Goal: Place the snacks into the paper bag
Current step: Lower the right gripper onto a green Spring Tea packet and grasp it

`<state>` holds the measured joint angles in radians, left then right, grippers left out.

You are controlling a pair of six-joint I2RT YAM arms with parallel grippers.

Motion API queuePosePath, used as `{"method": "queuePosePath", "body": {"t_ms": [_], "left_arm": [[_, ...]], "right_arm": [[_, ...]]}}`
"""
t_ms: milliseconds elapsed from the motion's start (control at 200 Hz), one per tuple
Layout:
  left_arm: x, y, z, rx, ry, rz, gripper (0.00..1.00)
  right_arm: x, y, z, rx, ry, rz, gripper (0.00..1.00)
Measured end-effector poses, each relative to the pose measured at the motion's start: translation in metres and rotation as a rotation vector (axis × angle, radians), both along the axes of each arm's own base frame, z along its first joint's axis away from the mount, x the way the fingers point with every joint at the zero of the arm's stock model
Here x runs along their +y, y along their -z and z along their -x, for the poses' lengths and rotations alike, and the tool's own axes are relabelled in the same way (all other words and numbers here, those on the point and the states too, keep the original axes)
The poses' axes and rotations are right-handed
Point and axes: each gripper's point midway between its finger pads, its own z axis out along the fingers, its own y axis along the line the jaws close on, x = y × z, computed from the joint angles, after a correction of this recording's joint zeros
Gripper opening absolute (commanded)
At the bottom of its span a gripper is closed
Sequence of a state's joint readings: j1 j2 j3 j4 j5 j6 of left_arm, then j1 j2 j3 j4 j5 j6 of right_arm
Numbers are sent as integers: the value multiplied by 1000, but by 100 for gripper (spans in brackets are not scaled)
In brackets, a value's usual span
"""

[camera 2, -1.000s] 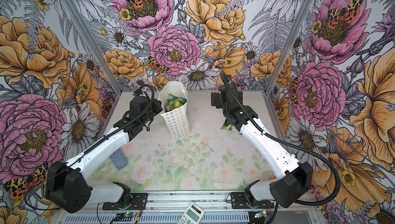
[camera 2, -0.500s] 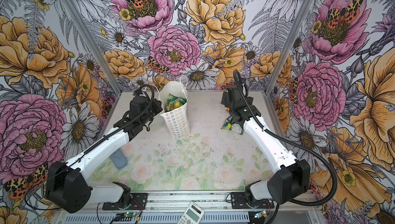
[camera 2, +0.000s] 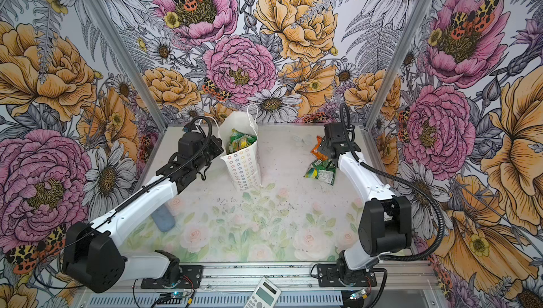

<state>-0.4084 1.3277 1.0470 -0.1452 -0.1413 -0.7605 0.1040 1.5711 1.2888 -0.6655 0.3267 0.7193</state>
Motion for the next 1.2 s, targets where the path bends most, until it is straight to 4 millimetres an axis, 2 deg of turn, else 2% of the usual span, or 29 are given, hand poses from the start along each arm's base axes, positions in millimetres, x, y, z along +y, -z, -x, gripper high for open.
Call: {"method": "queuePosePath", "body": {"t_ms": [115, 500, 891, 1201], "left_arm": [[0, 0, 0, 0, 0, 0, 0], [0, 0, 0, 0, 0, 0, 0], [0, 0, 0, 0, 0, 0, 0], [0, 0, 0, 0, -1, 0, 0]], "right_arm": [[1, 25, 3, 55, 43, -98, 100], [24, 67, 3, 148, 128, -350, 100], [37, 104, 6, 247, 166, -439, 100], [38, 130, 8, 313, 183, -446, 100]]}}
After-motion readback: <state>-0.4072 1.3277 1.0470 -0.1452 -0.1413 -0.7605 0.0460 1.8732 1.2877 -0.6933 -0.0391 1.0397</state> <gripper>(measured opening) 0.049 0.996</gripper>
